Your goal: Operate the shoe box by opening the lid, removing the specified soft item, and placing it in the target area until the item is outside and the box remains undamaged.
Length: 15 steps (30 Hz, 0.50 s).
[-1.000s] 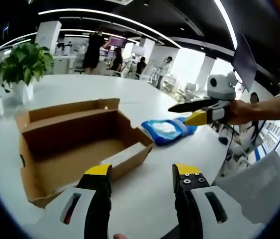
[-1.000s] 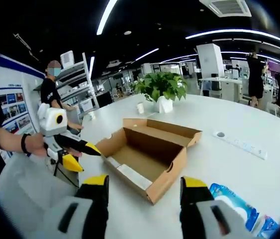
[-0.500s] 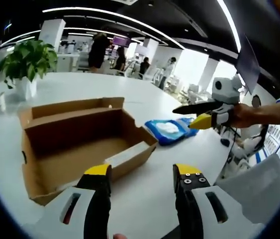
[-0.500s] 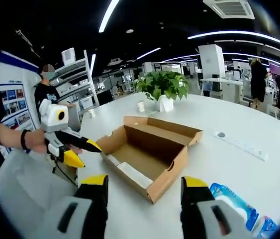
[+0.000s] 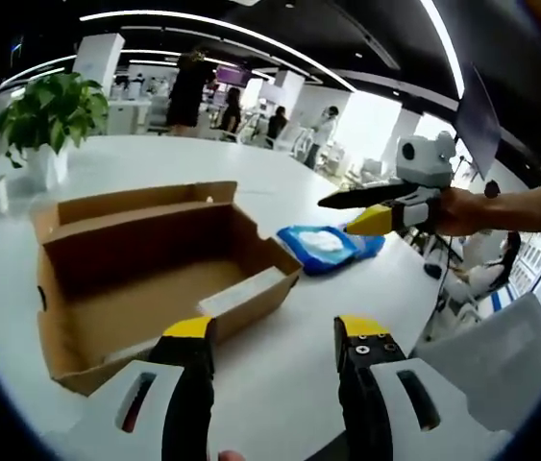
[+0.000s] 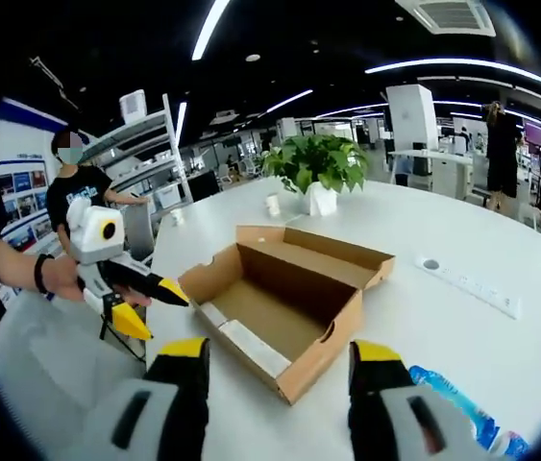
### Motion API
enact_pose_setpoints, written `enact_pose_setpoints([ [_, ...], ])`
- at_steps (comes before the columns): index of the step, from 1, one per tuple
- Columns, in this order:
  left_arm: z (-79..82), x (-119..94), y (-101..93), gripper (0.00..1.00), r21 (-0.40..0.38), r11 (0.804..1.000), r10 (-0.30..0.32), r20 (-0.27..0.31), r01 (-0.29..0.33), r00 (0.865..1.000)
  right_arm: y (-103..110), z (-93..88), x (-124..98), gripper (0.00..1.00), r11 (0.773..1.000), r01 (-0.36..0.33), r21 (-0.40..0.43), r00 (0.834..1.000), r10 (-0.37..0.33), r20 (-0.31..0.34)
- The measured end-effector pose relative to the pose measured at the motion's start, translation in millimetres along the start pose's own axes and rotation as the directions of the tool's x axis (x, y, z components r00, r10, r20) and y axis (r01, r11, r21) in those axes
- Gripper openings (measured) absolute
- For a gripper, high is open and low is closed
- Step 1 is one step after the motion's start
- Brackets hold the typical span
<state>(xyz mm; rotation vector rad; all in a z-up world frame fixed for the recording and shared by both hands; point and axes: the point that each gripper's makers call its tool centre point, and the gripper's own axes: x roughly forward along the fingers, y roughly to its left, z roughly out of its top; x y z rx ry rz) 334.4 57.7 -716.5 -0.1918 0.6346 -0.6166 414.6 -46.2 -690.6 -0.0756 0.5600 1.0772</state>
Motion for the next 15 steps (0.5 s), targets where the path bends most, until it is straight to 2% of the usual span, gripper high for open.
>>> enact_pose_setpoints([
  [10, -1.1, 0, -0.2, 0.50, 0.003, 1.000, 0.000, -0.005, 0.000, 1.000, 0, 6.4, 16, 0.56, 1.000, -0.016, -0.018, 1.000, 0.016, -0.007],
  [15, 1.6, -2, 3.2, 0.50, 0.004, 1.000, 0.008, 0.007, -0.008, 1.000, 0, 6.7, 25, 0.56, 0.999, -0.030, -0.038, 0.999, 0.029, -0.040],
])
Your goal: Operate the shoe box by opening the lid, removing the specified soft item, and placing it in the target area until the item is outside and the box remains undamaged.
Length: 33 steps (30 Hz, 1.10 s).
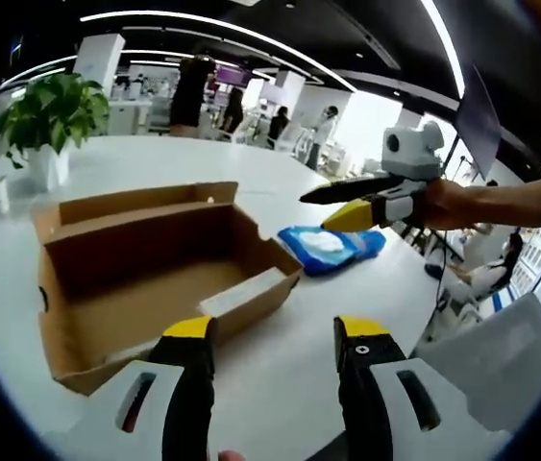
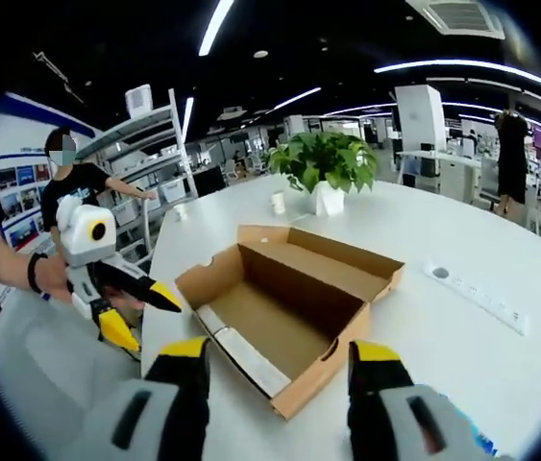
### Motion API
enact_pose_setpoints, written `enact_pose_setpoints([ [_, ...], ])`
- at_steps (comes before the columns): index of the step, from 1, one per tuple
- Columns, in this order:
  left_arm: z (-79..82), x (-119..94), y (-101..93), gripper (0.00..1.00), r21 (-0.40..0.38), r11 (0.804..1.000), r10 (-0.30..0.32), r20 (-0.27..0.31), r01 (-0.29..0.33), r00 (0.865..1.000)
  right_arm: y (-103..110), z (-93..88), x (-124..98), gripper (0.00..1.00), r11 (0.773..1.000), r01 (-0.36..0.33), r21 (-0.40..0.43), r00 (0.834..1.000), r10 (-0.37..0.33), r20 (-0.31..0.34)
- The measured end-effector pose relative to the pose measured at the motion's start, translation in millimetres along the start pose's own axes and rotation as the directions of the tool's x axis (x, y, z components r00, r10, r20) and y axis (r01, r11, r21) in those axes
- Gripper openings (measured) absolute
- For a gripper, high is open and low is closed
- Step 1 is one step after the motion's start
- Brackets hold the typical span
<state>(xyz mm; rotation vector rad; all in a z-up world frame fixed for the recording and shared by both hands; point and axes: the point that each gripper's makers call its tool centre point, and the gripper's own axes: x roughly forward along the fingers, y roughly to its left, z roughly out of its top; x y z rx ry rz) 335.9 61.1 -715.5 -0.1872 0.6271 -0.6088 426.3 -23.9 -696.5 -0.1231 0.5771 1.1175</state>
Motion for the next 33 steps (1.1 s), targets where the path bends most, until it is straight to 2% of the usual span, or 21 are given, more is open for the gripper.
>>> enact_pose_setpoints([
  [15, -0.4, -1, -0.9, 0.50, 0.009, 1.000, 0.008, -0.005, -0.008, 1.000, -5, 8.1, 17, 0.57, 0.998, -0.035, -0.045, 0.998, 0.033, -0.048],
  [17, -0.5, -1, -1.8, 0.50, 0.010, 1.000, 0.008, -0.006, -0.008, 1.000, -7, 7.5, 19, 0.57, 0.997, -0.041, -0.063, 0.997, 0.036, -0.068],
  [20, -1.3, -1, -3.0, 0.50, 0.010, 1.000, 0.007, -0.010, -0.007, 1.000, -13, 0.0, 21, 0.57, 0.990, -0.045, -0.134, 0.990, 0.026, -0.140],
  [27, -1.3, -2, -2.4, 0.50, 0.019, 1.000, 0.014, -0.014, -0.013, 1.000, -10, 0.1, 30, 0.58, 0.973, -0.086, -0.215, 0.980, 0.044, -0.195],
  [33, -4.4, -2, -2.1, 0.50, 0.022, 1.000, 0.012, -0.023, -0.012, 1.000, -13, -6.7, 39, 0.58, 0.963, -0.111, -0.247, 0.969, 0.050, -0.242],
])
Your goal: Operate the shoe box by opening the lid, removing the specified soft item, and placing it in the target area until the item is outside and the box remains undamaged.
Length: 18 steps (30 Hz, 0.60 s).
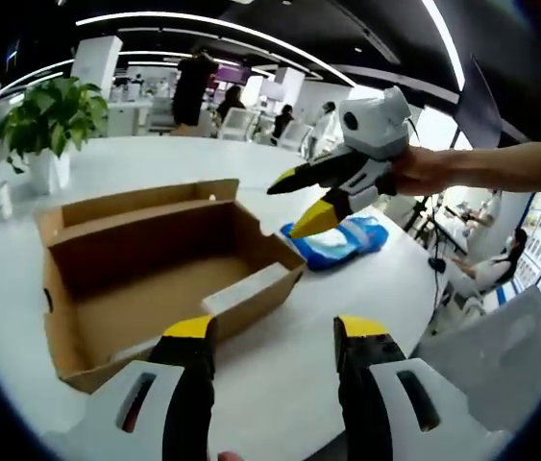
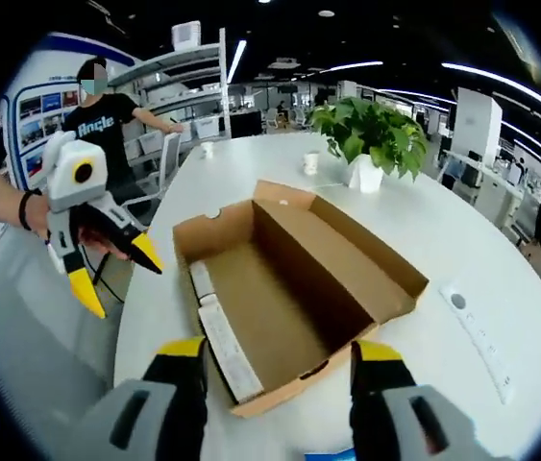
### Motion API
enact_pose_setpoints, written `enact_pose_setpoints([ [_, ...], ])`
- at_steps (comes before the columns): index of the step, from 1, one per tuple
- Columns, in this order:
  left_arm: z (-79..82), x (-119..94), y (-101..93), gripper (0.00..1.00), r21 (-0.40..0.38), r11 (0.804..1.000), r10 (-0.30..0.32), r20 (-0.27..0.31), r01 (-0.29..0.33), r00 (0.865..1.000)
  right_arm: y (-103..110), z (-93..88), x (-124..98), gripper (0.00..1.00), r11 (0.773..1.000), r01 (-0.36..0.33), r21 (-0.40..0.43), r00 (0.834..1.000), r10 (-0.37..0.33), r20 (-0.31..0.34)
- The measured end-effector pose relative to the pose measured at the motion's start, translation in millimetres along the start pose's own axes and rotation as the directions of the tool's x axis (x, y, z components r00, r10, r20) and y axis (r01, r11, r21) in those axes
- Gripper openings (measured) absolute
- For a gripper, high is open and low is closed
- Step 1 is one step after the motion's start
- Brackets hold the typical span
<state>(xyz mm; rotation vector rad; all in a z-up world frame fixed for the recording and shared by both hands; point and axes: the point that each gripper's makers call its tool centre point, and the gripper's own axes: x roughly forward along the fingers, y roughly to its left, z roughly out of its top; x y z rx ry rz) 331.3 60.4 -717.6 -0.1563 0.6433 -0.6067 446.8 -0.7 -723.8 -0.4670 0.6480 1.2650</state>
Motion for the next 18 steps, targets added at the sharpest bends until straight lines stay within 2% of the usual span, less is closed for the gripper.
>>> enact_pose_setpoints([
  [4, 0.7, 0, 0.9, 0.50, 0.000, 1.000, 0.002, 0.002, -0.002, 1.000, 0, -0.9, 6, 0.58, 0.999, -0.009, -0.031, 1.000, 0.008, -0.024],
  [6, 0.6, 0, 1.2, 0.50, 0.001, 1.000, 0.002, 0.001, -0.002, 1.000, 1, -3.4, 10, 0.59, 0.997, -0.018, -0.079, 0.998, 0.014, -0.055],
  [10, 0.3, 0, 1.2, 0.50, 0.002, 1.000, 0.002, 0.000, -0.002, 1.000, 6, -8.5, 19, 0.59, 0.987, -0.048, -0.154, 0.993, 0.030, -0.112],
  [13, -0.3, 0, 0.2, 0.50, 0.005, 1.000, 0.002, -0.003, -0.002, 1.000, 2, -12.9, 23, 0.59, 0.973, -0.041, -0.227, 0.987, 0.004, -0.161],
  [18, -0.3, 0, -0.5, 0.50, 0.005, 1.000, 0.002, -0.003, -0.002, 1.000, 9, -16.7, 35, 0.59, 0.957, -0.088, -0.276, 0.979, 0.033, -0.200],
])
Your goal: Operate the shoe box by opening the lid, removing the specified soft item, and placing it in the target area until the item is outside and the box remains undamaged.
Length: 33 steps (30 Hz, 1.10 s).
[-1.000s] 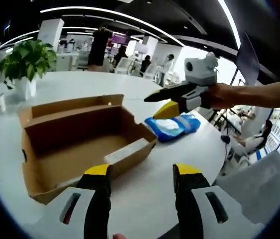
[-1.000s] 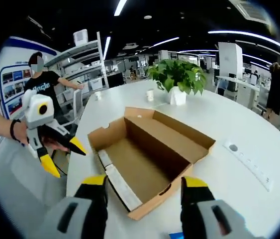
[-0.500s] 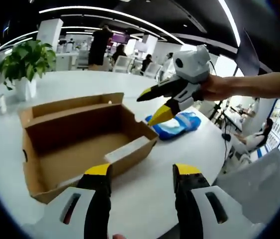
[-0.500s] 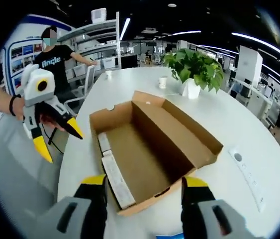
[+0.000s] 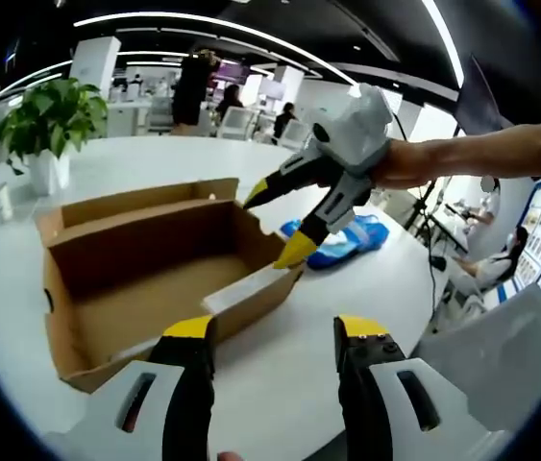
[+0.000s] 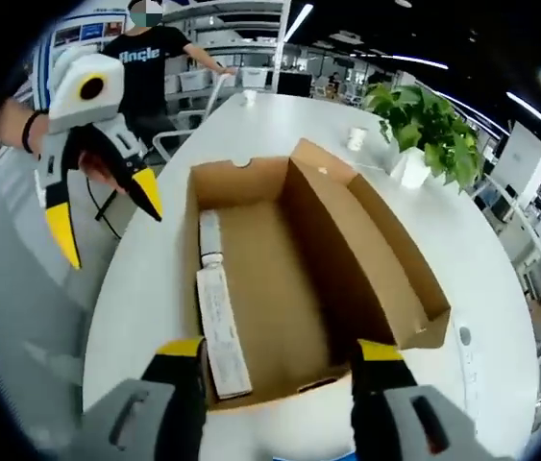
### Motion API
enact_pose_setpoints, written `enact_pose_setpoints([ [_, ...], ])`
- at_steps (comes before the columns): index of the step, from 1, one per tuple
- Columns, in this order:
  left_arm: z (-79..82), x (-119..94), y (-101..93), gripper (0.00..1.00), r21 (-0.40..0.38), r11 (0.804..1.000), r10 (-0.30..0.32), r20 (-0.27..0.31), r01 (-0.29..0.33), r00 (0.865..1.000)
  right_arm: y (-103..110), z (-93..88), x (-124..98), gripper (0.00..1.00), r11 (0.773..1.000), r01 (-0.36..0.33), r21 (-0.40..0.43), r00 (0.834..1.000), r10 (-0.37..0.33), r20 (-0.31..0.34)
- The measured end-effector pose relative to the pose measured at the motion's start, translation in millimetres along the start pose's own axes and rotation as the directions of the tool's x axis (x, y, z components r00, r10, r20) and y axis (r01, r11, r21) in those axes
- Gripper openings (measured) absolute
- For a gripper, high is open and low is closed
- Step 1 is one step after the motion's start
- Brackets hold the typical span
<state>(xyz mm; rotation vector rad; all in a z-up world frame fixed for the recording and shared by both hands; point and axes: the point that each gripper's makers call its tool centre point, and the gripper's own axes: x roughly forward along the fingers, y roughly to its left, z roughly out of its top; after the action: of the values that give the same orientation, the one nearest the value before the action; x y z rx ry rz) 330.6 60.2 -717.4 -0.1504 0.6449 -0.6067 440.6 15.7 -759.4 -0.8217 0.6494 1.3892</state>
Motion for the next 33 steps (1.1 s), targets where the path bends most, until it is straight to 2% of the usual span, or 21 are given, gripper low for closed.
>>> enact_pose_setpoints([
  [8, -1.2, -1, 4.0, 0.50, -0.006, 1.000, 0.006, 0.000, -0.006, 1.000, -3, -3.0, 17, 0.61, 0.998, -0.048, -0.050, 0.999, 0.047, -0.028],
  [14, -1.5, 0, 3.4, 0.50, -0.006, 1.000, 0.005, 0.000, -0.005, 1.000, -2, -2.2, 24, 0.62, 0.991, -0.113, -0.073, 0.993, 0.109, -0.050],
  [18, -3.1, 1, 4.8, 0.50, -0.002, 1.000, 0.005, -0.007, -0.005, 1.000, 0, -1.7, 31, 0.62, 0.985, -0.153, -0.084, 0.987, 0.148, -0.063],
  [21, -3.3, 1, 6.4, 0.50, -0.005, 1.000, 0.006, -0.006, -0.006, 1.000, 7, -6.7, 37, 0.66, 0.970, -0.200, -0.140, 0.976, 0.185, -0.112],
  [22, -3.4, 1, 6.6, 0.50, -0.005, 1.000, 0.006, -0.007, -0.006, 1.000, 14, -1.8, 38, 0.66, 0.964, -0.227, -0.138, 0.972, 0.215, -0.099],
  [25, -4.4, 2, 8.3, 0.50, -0.007, 1.000, 0.004, -0.010, -0.004, 1.000, 9, 1.1, 39, 0.69, 0.962, -0.216, -0.165, 0.973, 0.199, -0.113],
  [33, -5.4, 3, 11.4, 0.50, -0.003, 1.000, 0.005, -0.013, -0.005, 1.000, 4, 2.1, 38, 0.69, 0.956, -0.206, -0.207, 0.975, 0.181, -0.131],
])
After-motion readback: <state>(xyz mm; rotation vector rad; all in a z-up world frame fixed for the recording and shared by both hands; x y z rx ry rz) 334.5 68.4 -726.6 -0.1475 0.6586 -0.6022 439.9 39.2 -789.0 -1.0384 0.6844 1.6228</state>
